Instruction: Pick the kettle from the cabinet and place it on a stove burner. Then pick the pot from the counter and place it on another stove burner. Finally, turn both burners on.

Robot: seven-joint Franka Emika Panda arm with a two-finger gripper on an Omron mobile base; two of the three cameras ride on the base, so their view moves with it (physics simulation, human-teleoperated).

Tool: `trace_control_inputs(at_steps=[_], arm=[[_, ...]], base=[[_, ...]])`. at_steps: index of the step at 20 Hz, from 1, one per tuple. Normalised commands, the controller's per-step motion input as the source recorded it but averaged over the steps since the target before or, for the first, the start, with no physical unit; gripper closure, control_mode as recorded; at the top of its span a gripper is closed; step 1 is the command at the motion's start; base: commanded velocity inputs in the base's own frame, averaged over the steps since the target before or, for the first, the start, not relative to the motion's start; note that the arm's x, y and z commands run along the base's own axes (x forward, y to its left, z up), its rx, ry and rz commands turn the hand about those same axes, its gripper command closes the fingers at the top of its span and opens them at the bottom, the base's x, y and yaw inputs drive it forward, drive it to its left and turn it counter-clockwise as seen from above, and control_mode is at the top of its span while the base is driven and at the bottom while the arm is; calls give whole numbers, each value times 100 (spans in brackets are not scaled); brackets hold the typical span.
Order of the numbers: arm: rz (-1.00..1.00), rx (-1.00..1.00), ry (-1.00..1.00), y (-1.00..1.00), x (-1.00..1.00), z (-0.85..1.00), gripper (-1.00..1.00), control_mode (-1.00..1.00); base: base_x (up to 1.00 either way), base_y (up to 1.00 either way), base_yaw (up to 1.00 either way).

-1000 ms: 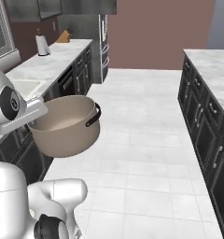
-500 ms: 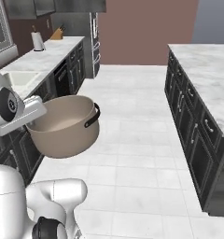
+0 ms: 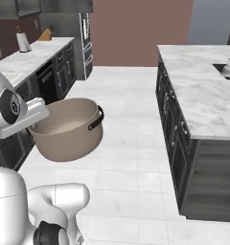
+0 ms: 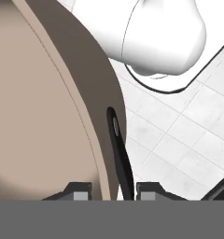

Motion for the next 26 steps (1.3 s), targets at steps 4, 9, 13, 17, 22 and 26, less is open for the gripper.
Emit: trace_control_inputs(at_steps=[4,9,13,17,22,26], arm=[[0,0,0,0,0,0,100,100],[0,0,0,0,0,0,100,100],[0,0,0,0,0,0,100,100],[0,0,0,0,0,0,100,100],[0,0,0,0,0,0,100,100],[0,0,0,0,0,0,100,100]], base=[[22,-76,0],[24,-78,0],[26,-81,0],[29,-81,0],[31,-80,0],[34,-78,0]])
